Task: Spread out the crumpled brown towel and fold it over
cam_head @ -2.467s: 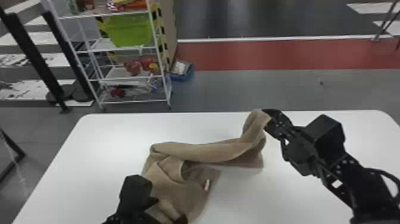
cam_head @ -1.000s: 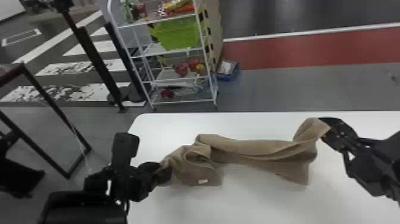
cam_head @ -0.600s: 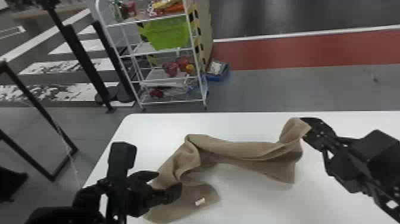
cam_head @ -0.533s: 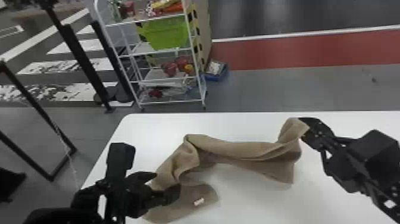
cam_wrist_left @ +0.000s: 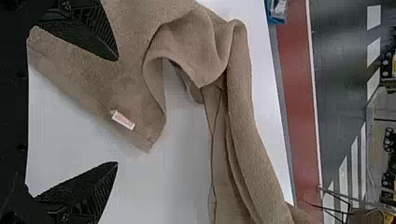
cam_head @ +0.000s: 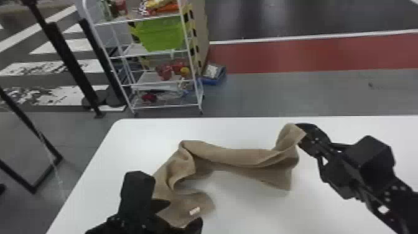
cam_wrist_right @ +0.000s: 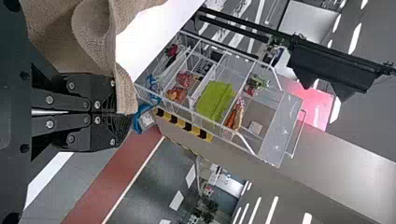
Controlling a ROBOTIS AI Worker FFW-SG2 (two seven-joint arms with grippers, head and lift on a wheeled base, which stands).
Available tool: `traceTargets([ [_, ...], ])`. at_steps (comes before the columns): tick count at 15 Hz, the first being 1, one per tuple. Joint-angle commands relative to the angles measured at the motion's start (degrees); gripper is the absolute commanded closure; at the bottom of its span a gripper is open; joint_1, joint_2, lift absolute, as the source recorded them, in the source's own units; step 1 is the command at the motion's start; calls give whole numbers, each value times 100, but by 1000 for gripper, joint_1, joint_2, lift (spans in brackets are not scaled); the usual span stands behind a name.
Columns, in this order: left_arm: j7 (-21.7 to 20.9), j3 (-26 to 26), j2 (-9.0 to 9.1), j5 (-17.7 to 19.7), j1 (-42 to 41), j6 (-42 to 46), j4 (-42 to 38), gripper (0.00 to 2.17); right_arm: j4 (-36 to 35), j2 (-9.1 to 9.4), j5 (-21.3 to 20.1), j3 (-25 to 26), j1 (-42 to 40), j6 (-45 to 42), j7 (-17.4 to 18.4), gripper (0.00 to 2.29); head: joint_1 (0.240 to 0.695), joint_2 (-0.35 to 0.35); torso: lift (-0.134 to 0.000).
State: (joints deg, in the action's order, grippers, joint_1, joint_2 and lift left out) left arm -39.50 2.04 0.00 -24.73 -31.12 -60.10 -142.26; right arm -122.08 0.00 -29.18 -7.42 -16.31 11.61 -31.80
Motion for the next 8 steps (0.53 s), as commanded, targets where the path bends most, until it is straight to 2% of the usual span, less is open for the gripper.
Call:
traceTargets([
  [1,145,-212,15,-49,18,20,93,137,0,5,0,-5,-30,-4,7,2145,695,187,-122],
  [4,461,-248,15,-339,282,38,559,154,-9,5,9,13,-57,-57,7,2145,695,170,-122],
  [8,646,-19,15,-401,493,20,875,201,-9,5,79,22,-74,-110,7,2145,695,204,-122],
])
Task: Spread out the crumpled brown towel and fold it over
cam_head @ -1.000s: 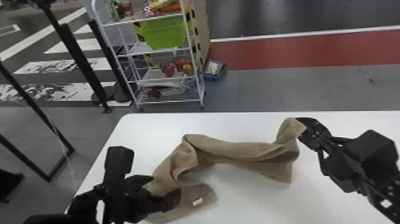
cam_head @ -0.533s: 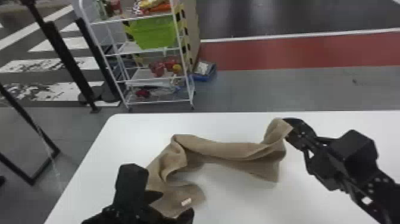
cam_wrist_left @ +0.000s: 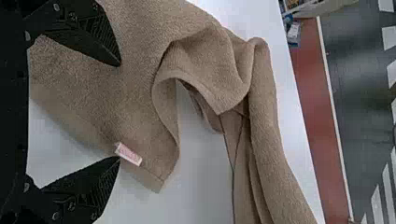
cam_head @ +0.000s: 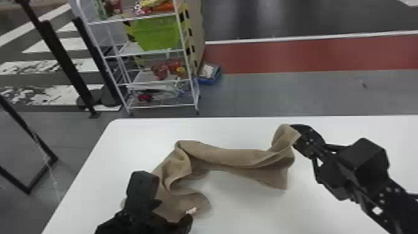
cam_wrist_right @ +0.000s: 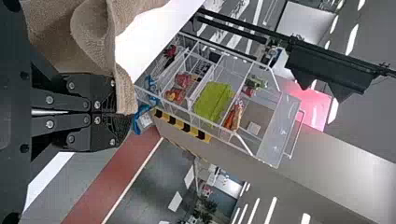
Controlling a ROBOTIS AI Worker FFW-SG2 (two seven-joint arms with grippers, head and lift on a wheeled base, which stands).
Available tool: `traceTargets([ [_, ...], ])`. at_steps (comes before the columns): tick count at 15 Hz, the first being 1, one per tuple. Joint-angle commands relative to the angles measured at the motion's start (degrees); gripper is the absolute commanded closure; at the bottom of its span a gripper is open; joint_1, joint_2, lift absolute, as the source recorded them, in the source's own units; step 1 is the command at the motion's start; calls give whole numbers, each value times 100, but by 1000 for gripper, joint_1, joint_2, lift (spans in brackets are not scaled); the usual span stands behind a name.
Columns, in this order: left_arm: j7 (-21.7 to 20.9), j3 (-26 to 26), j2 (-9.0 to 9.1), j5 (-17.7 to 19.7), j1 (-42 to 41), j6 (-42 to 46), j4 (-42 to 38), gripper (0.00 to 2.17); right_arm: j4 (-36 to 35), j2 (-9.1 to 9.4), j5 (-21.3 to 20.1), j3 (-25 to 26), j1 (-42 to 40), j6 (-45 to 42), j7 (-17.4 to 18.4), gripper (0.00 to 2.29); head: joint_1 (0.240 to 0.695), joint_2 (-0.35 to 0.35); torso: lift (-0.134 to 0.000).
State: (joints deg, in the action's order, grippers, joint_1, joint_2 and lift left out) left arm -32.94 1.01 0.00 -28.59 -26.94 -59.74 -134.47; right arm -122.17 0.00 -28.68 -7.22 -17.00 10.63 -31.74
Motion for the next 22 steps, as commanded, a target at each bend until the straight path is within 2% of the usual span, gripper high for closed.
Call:
traceTargets([
  [1,-37,128,15,-15,128,-34,157,208,-9,5,46,1,-5,-12,1,2145,695,212,-122],
  [2,-89,163,15,-15,172,-86,228,215,-9,5,46,1,-5,-12,1,2145,695,219,-122],
  [4,-371,224,15,-191,268,-121,351,471,-35,5,55,1,-5,-12,1,2145,695,230,-122],
  [6,-845,418,15,-244,339,-244,324,1328,-35,5,73,1,-5,-12,1,2145,695,230,-122],
  [8,-1039,585,15,-226,312,-244,219,2030,-53,5,55,27,-22,5,1,2145,695,234,-122],
  [10,-1329,866,15,-156,233,-244,-115,2030,-53,5,73,45,-14,5,1,2145,695,242,-122],
  [11,-1671,1156,15,-42,224,-280,-273,2030,-53,5,73,54,-22,5,1,2145,695,249,-122],
  [13,-2076,1692,15,248,312,-315,-423,2030,-53,5,55,71,-57,5,-8,2145,695,258,-122],
  [16,-2770,2176,15,46,919,-403,-45,2027,105,5,-129,80,-66,-82,-34,2145,695,292,-122],
  [19,-2884,2360,15,-51,1340,-403,544,2020,272,-44,-384,115,-101,-364,-210,2145,695,313,-122],
  [20,-2884,2378,15,-156,1507,-403,755,1882,325,-44,-542,142,-110,-522,-289,2145,695,323,-122],
  [21,-2832,2378,15,-270,1613,-403,931,1366,387,-53,-657,168,-128,-733,-447,2145,695,336,-122],
  [22,-2665,2360,15,-297,1604,-403,948,532,431,-79,-709,168,-137,-856,-483,2145,695,341,-122],
])
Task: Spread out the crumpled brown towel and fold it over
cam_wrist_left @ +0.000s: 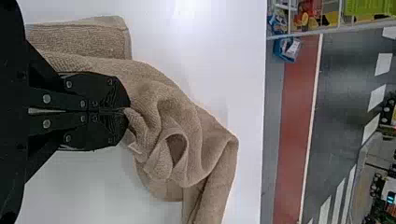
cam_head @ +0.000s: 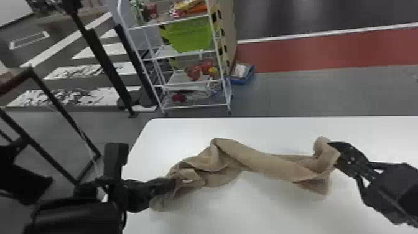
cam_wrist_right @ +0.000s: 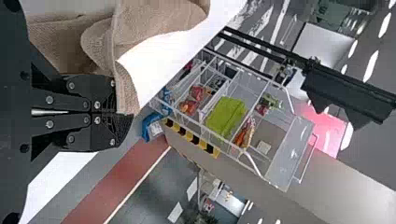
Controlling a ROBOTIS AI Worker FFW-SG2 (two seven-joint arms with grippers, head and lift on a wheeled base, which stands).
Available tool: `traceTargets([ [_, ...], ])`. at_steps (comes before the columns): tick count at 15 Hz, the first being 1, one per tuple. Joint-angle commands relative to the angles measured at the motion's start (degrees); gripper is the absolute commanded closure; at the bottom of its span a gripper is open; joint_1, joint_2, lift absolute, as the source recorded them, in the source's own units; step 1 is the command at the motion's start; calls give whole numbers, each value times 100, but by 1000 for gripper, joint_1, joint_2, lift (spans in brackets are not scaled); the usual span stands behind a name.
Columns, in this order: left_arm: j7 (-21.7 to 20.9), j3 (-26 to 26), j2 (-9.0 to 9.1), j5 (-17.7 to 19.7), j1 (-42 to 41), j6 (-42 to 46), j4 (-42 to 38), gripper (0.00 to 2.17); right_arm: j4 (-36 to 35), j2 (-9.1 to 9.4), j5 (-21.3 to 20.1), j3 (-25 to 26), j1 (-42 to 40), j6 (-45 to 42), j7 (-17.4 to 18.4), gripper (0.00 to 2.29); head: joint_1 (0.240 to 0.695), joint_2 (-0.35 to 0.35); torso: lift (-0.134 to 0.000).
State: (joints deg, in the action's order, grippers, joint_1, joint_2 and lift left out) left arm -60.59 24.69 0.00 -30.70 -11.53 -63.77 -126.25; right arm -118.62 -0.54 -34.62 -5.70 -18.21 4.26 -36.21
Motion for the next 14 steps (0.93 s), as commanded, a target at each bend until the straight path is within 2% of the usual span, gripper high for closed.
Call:
traceTargets([
  [1,241,-70,15,-111,-7,0,136,-2,76,-60,-177,16,-34,-254,-71,2145,695,350,-122],
  [3,267,-140,15,-103,-183,18,4,-2,128,-78,-186,16,-43,-324,-71,2145,695,350,-122],
  [5,276,-158,15,64,-412,0,-295,29,260,-86,-335,25,-8,-517,-71,2145,695,350,-122],
  [7,267,-122,15,108,-579,0,-611,29,410,-122,-397,60,-16,-957,-71,2145,695,350,-122],
  [10,294,-70,15,504,-904,-246,-1015,33,454,-122,-397,236,-34,-992,-71,2142,695,350,-122],
  [12,548,-166,15,864,-1115,-228,-1033,33,735,-201,-643,376,-43,-1589,-80,2142,695,350,-122],
  [14,742,-325,15,917,-1176,-211,-936,33,1016,-218,-810,552,-43,-2187,-80,2138,695,350,-122],
])
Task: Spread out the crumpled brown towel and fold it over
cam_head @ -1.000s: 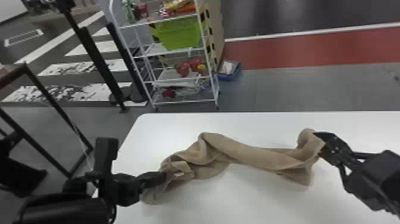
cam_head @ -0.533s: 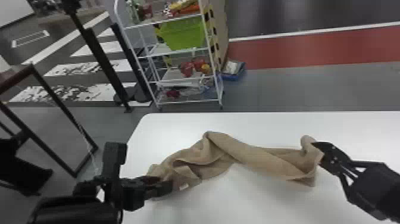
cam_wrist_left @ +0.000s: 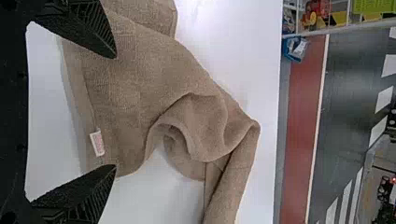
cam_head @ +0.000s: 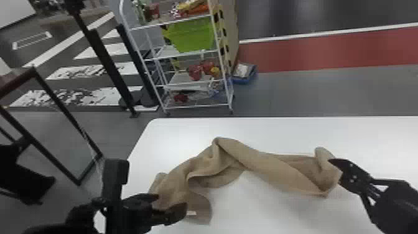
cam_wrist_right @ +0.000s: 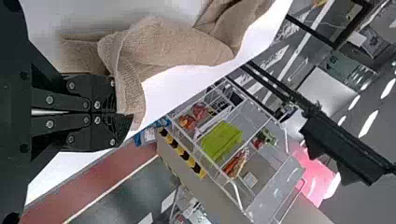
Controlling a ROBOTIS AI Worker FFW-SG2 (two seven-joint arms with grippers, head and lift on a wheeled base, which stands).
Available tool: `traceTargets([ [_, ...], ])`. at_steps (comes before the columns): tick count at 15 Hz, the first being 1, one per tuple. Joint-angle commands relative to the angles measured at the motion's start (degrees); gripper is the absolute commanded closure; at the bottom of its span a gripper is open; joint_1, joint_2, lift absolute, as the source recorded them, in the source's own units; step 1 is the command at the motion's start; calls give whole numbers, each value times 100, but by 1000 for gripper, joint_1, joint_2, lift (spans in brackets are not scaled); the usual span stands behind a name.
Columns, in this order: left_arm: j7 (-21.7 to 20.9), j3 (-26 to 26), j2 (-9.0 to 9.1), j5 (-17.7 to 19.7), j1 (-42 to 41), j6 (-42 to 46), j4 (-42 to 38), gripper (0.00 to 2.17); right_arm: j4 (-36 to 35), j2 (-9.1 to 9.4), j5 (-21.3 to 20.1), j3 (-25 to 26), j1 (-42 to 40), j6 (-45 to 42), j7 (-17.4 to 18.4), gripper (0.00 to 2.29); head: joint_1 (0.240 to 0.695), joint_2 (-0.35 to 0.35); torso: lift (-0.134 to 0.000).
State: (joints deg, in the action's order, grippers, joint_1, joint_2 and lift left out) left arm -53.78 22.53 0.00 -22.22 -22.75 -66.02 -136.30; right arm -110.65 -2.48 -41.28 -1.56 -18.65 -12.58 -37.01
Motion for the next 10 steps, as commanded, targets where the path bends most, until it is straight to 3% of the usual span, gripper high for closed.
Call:
traceTargets([
  [1,122,-144,15,130,-62,14,121,33,342,-24,-355,235,-16,-1049,1,2138,695,342,-122],
  [4,192,-319,15,209,-124,-3,156,33,474,-86,-1076,622,-165,-2420,1,2091,695,341,-122],
  [6,218,-443,15,209,-168,-3,156,33,457,-253,-1410,877,-262,-2595,1,2091,695,340,-122],
  [8,359,-539,15,262,-221,32,156,33,474,-376,-1568,1158,-288,-2718,1,2091,695,309,-122],
  [10,500,-697,15,253,-229,14,147,29,466,-385,-1533,1360,-306,-2771,-8,2091,695,273,-122],
])
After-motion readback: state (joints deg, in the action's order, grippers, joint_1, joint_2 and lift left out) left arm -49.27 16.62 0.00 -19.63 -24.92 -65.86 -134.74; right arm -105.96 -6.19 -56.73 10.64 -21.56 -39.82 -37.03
